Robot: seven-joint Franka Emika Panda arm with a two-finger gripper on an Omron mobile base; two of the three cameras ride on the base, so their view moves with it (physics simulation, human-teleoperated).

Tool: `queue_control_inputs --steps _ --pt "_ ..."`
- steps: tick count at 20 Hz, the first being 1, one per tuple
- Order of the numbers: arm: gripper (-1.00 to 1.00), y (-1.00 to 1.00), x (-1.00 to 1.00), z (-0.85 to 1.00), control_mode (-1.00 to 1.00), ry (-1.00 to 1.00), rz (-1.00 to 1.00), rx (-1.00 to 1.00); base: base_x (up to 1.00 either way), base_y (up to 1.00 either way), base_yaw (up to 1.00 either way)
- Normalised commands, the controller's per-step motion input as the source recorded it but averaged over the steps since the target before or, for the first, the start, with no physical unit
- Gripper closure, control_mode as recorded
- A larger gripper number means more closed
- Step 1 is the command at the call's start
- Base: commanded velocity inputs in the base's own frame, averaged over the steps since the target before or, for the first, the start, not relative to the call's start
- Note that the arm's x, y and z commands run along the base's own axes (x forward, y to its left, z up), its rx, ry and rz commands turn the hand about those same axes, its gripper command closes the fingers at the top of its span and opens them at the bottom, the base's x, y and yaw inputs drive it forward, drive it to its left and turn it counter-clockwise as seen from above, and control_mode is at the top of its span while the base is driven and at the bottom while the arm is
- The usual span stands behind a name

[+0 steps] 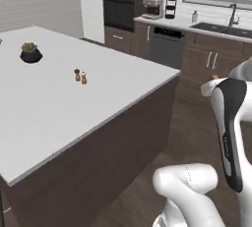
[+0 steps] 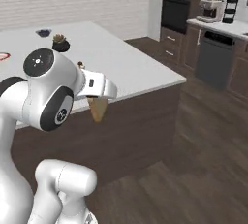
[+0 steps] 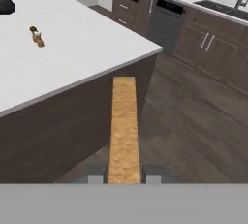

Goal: Start the toaster. Once the lever pops up, take the bread to the plate on the dining counter.

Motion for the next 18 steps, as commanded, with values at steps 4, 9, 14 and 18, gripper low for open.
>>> queue_control_inputs --steps 4,9,14,18 --pt "1.0 0.0 0.0 0.0 1.0 0.0 0.0 0.0 -0.02 0.32 0.74" --pt "1.0 0.0 0.0 0.0 1.0 0.0 0.0 0.0 -0.25 1.0 0.47" --pt "1.0 0.0 0.0 0.0 1.0 0.0 0.0 0.0 -0.24 1.0 0.35" --pt "1.0 0.0 0.0 0.0 1.0 0.0 0.0 0.0 0.14 1.0 0.24"
